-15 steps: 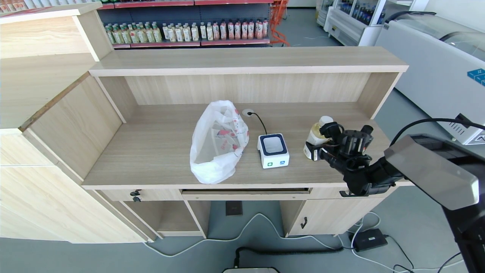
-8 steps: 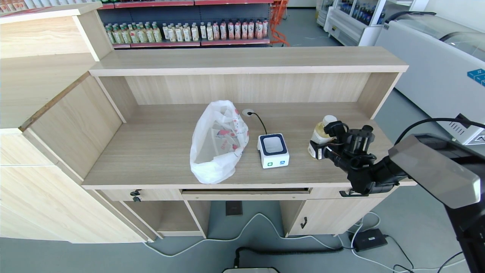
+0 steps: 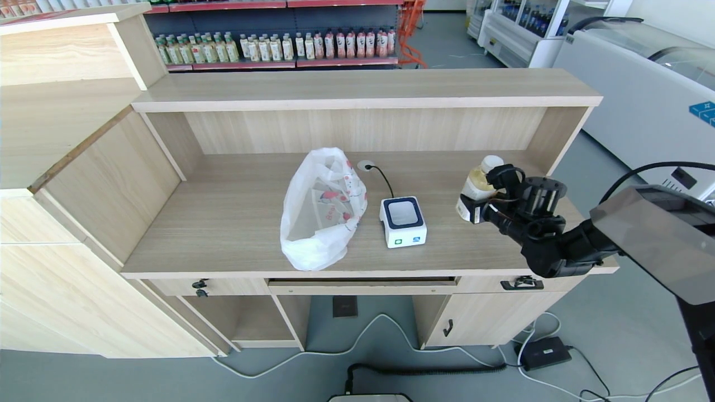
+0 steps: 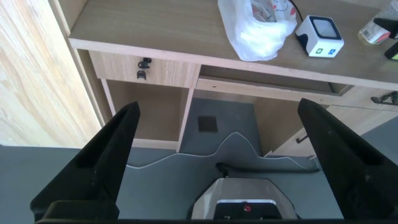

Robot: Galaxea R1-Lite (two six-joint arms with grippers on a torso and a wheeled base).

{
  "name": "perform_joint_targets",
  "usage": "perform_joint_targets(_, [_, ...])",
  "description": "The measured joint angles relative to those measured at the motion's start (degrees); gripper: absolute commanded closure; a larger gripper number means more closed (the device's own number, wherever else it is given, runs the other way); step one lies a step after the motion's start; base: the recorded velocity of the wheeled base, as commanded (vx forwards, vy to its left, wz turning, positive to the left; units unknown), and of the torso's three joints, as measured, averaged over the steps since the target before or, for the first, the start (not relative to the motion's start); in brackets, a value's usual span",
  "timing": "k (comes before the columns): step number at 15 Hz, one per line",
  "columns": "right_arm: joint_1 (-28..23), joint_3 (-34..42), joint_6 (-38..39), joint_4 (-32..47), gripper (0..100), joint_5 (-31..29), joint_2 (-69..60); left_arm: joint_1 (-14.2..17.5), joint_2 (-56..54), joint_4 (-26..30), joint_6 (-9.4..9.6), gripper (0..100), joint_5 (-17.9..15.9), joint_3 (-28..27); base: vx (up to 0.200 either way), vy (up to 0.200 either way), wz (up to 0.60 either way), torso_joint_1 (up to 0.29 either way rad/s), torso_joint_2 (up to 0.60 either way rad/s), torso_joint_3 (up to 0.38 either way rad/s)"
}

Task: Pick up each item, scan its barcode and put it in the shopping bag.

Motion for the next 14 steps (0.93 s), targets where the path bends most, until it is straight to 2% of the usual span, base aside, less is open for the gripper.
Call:
perform_joint_targets(3, [0.3, 2.6, 4.6, 0.9, 100, 2.6, -4.2, 0.0, 0.0, 0.0, 0.00, 0, 0.0, 0.0, 0.000, 0.000, 0.00, 0.000, 0.00, 0.000])
perform_joint_targets(6, [1.4, 8.4, 11.0, 5.3, 100, 11.8, -13.9, 0.0, 0.0, 0.0, 0.00, 0, 0.0, 0.0, 0.000, 0.000, 0.00, 0.000, 0.00, 0.000])
perform_joint_targets(8, [2.2, 13.8, 16.4, 7.7, 100, 21.2, -22.5, 0.0, 0.0, 0.0, 0.00, 0, 0.0, 0.0, 0.000, 0.000, 0.00, 0.000, 0.00, 0.000])
perform_joint_targets(12, [3.3, 25.8, 31.3, 9.6, 100, 47.9, -41.6, 0.0, 0.0, 0.0, 0.00, 0, 0.0, 0.0, 0.000, 0.000, 0.00, 0.000, 0.00, 0.000])
perform_joint_targets(14, [4.7, 30.1, 37.8, 9.9, 100, 56.4, -48.8, 0.0, 0.0, 0.0, 0.00, 0, 0.0, 0.0, 0.000, 0.000, 0.00, 0.000, 0.00, 0.000])
